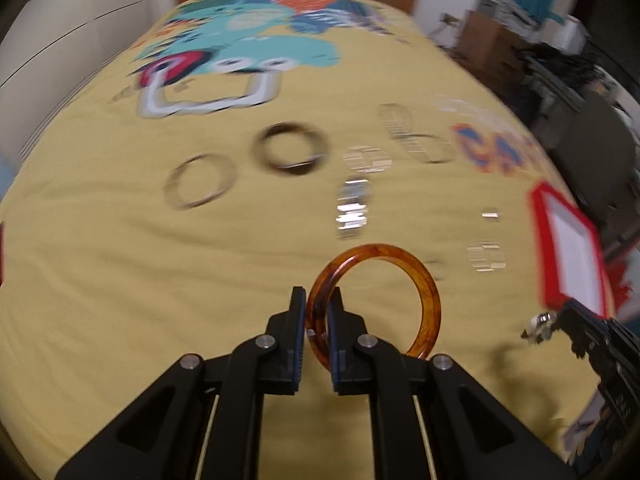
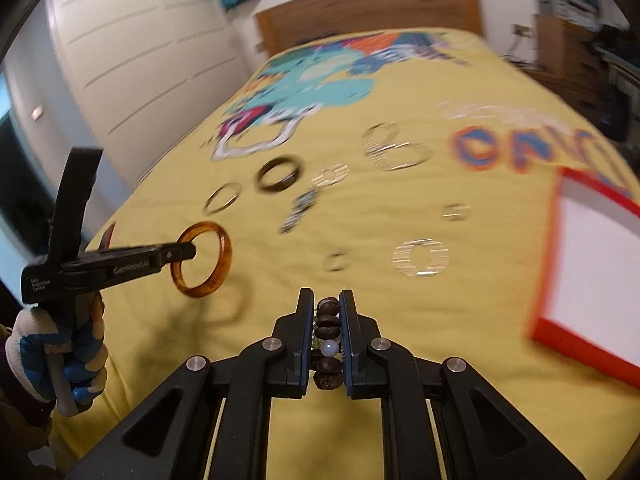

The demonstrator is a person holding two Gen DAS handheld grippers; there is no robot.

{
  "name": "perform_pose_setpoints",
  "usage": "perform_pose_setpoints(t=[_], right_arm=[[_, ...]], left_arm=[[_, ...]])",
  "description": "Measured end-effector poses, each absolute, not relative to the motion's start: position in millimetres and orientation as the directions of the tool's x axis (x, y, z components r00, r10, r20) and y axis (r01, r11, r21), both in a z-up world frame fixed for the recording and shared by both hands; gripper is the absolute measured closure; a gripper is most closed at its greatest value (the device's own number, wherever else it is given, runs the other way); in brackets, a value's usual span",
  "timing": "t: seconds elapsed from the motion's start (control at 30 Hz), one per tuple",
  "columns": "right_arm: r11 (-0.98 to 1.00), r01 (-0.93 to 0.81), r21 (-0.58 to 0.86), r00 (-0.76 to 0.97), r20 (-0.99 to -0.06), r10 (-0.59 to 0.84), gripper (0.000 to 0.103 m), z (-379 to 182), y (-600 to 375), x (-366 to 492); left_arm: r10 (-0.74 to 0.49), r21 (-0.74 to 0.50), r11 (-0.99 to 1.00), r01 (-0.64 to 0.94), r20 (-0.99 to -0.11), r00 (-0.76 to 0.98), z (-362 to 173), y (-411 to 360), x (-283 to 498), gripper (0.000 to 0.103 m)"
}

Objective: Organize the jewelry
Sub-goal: 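Grasp the amber bangle with the left tool while the right grasps the beaded bracelet, then carry both into the red box and open both tools to release them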

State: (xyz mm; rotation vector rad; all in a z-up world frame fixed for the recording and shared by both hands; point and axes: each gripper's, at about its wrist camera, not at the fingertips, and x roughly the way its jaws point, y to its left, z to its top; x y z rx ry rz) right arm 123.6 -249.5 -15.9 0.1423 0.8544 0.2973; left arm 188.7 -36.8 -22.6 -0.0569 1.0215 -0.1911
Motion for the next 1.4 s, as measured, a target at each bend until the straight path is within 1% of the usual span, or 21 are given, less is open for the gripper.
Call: perform_pose_setpoints(t=[0.1,0.27,0.33,0.47,0.6,0.8,0.97,1.03,1.1,1.13,1.17,1.23,1.27,1.3,1.33,1.4], right_arm=[[0.968,-0.117,0.224,0.668,-0.703,0.244,0.091,5,-306,114],[0.988,0.003,0.153,0.703,-0.703,0.107,0.091,25,-387,118],[0.992,0.04,0.118,0.705,-0.707,0.055,0.091,28,-416,125],[0.99,0.104,0.1,0.7,-0.714,-0.002,0.091,23,-464,141],[0.985,0.137,0.109,0.687,-0.726,-0.015,0.091,5,-496,167],[0.983,0.162,0.086,0.634,-0.773,-0.037,0.091,-28,-522,204],[0.972,0.227,0.063,0.59,-0.803,-0.086,0.09,-51,-540,213],[0.968,0.248,0.043,0.564,-0.819,-0.108,0.09,-59,-544,211],[0.967,0.256,0.018,0.564,-0.815,-0.134,0.088,-61,-545,208],[0.966,0.259,0.016,0.564,-0.814,-0.138,0.086,-61,-546,208],[0.965,0.261,0.017,0.567,-0.812,-0.139,0.08,-61,-548,208],[0.966,0.258,0.016,0.572,-0.808,-0.14,0.077,-57,-547,206],[0.967,0.255,0.008,0.578,-0.803,-0.145,0.072,-54,-546,204],[0.967,0.255,-0.001,0.584,-0.797,-0.155,0.062,-50,-545,202],[0.966,0.26,-0.004,0.593,-0.789,-0.163,0.061,-45,-545,199],[0.963,0.268,0.005,0.609,-0.776,-0.165,0.061,-34,-547,192]], left_arm=[[-0.277,-0.181,0.955,0.234,-0.825,0.492,-7,-96,191,0.094],[-0.389,-0.224,0.9,0.373,-0.799,0.459,10,-199,206,0.094],[-0.415,-0.23,0.881,0.413,-0.795,0.442,12,-234,211,0.094],[-0.443,-0.227,0.844,0.486,-0.806,0.393,5,-306,225,0.094],[-0.42,-0.19,0.826,0.531,-0.836,0.354,-15,-357,236,0.094],[-0.357,-0.129,0.822,0.555,-0.875,0.326,-50,-389,250,0.094],[-0.281,-0.068,0.844,0.531,-0.9,0.332,-74,-389,261,0.093],[-0.282,-0.065,0.845,0.531,-0.897,0.339,-75,-387,263,0.093],[-0.282,-0.065,0.845,0.532,-0.898,0.339,-74,-388,263,0.092],[-0.288,-0.071,0.844,0.531,-0.896,0.338,-73,-387,263,0.089],[-0.292,-0.073,0.845,0.53,-0.893,0.343,-71,-388,263,0.086],[-0.312,-0.089,0.842,0.533,-0.885,0.346,-65,-388,262,0.08],[-0.32,-0.092,0.839,0.537,-0.881,0.349,-61,-388,260,0.078],[-0.323,-0.087,0.837,0.541,-0.876,0.359,-57,-388,258,0.074],[-0.326,-0.077,0.834,0.546,-0.867,0.376,-50,-387,255,0.072],[-0.336,-0.073,0.832,0.55,-0.855,0.396,-41,-384,248,0.071]])
